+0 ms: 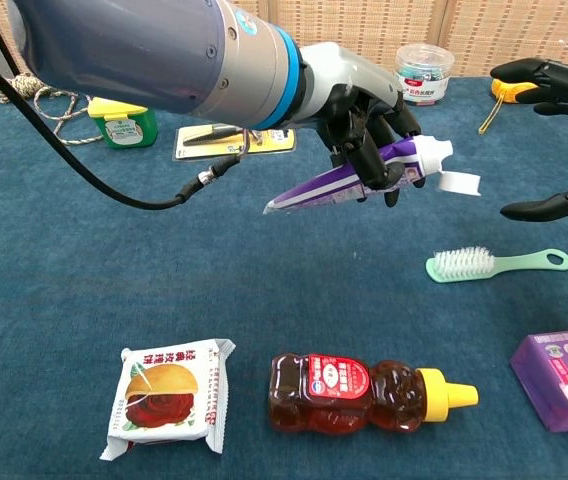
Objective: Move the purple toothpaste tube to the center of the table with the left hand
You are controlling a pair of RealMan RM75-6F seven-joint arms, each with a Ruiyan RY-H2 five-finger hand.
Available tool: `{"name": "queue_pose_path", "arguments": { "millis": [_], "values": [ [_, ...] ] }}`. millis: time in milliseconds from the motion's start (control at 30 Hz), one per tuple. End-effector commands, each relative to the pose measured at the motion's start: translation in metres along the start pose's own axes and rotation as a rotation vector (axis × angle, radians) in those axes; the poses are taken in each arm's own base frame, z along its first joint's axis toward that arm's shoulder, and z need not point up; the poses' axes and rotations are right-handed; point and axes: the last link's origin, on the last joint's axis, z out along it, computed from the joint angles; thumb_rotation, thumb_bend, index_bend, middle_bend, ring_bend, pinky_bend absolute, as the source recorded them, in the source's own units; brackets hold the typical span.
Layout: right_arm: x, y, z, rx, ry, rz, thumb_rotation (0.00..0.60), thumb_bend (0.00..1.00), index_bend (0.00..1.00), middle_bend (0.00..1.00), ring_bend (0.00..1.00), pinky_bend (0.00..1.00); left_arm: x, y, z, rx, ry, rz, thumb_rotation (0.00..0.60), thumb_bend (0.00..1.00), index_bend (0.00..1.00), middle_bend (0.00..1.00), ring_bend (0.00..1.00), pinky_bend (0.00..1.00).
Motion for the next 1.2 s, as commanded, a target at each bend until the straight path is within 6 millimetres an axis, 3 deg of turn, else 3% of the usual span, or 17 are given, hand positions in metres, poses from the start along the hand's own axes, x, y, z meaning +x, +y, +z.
{"name": "queue_pose_path", "arguments": {
  "millis": [33,1000,1200],
  "values": [
    [0.0,-0.0006,0.0007,0.001,0.001,0.002,0.6,0.0,0.0,0.0,0.0,0.0,-0.001,0.0011,0.0011,0.0,-0.004,0.001,0.6,1.0,0.45,0.43,0.44,0.42],
    [0.0018,-0.0025,0.0074,0.001,0.011,0.019,0.6,0.0,0.0,0.0,0.0,0.0,-0.0079,0.0093,0.0086,0.002,-0.021,0.019,0.6,1.0,0.46,0.44,0.45,0.44],
    [0.0043,0.0046,0.0047,-0.027,0.02,0.023,0.6,0.0,0.0,0.0,0.0,0.0,-0.0025,0.0077,0.0082,0.004,0.0,0.01,0.6,1.0,0.46,0.44,0.45,0.44]
  ]
}}
